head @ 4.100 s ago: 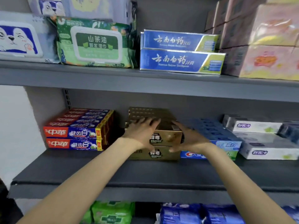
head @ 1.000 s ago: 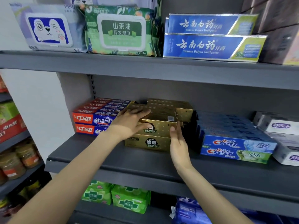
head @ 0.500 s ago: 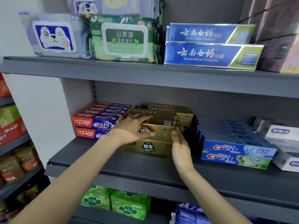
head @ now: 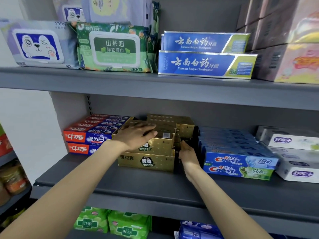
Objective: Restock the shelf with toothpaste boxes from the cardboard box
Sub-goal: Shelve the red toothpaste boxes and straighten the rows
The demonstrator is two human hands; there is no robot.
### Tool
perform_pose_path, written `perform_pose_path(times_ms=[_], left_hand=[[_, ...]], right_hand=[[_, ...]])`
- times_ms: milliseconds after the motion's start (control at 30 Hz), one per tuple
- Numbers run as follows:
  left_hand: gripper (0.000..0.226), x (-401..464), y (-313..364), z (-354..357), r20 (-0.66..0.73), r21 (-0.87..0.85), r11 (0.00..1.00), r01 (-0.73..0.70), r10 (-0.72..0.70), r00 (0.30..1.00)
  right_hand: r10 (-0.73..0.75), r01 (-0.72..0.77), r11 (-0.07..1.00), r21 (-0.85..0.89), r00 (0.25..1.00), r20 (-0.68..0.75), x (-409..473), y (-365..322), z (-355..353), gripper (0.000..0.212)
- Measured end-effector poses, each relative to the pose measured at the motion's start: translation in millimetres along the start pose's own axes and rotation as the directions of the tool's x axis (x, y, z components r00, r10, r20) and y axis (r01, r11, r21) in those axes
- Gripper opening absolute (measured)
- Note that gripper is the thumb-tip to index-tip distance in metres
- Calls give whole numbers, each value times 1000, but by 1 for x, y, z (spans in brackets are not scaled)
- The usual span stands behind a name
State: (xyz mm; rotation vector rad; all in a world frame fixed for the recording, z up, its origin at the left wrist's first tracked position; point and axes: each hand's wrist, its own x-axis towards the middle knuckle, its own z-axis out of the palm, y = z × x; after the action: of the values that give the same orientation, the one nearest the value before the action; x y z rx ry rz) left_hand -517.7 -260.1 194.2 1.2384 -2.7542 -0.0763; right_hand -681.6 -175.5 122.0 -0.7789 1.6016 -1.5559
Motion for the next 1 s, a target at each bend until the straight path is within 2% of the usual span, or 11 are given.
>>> perform_pose_path(times_ms=[133, 200, 267, 367, 433, 500, 600, 633, 733, 900, 1000], left_hand=[[54, 2, -1, 1, 0, 9, 1000, 4, -4, 1000], [55, 3, -2, 2, -2, 4, 1000, 3, -3, 1000], [55, 4, -2, 2, -4, 3, 1000, 10, -10, 1000], [54, 3, -1, 2, -9, 6, 1000, 14, -13, 1000], [54, 1, -1, 0, -6, -47, 999, 8, -9, 1000], [53, -2, -5, -1, -47, -169, 985, 42, -51, 998], [44, -9, -19, -6, -247, -349, 924, 159, -254, 935], [42, -10, -25, -6, -267, -383, 900, 208, -323, 908], [45, -11, -37, -7, -114, -545, 774, 323, -450, 885], [35, -8, -40, -8, -43, -781, 563, 270, -479, 877], [35, -8, -37, -8, -4, -820, 508, 264, -466, 885]], right_hand=[[3, -3, 1000, 9, 998, 60, -4, 1, 3, 28], [10, -18, 997, 76, 994, 110, -7, -1, 8, 41], [25, -44, 989, 143, 991, 130, -11, -3, 10, 44], [18, -45, 980, 193, 991, 136, -11, -3, 9, 35], [49, -77, 974, 214, 990, 133, -13, -4, 6, 34], [85, -110, 975, 195, 987, 134, -10, -3, 5, 48], [88, -106, 985, 133, 987, 132, -10, -1, 10, 58], [92, -107, 986, 127, 988, 122, -11, -1, 14, 60], [119, -129, 986, 105, 988, 98, -15, -2, 22, 69], [90, -97, 982, 161, 994, 55, -10, -7, 27, 69], [109, -115, 982, 150, 993, 49, -9, -7, 35, 73]])
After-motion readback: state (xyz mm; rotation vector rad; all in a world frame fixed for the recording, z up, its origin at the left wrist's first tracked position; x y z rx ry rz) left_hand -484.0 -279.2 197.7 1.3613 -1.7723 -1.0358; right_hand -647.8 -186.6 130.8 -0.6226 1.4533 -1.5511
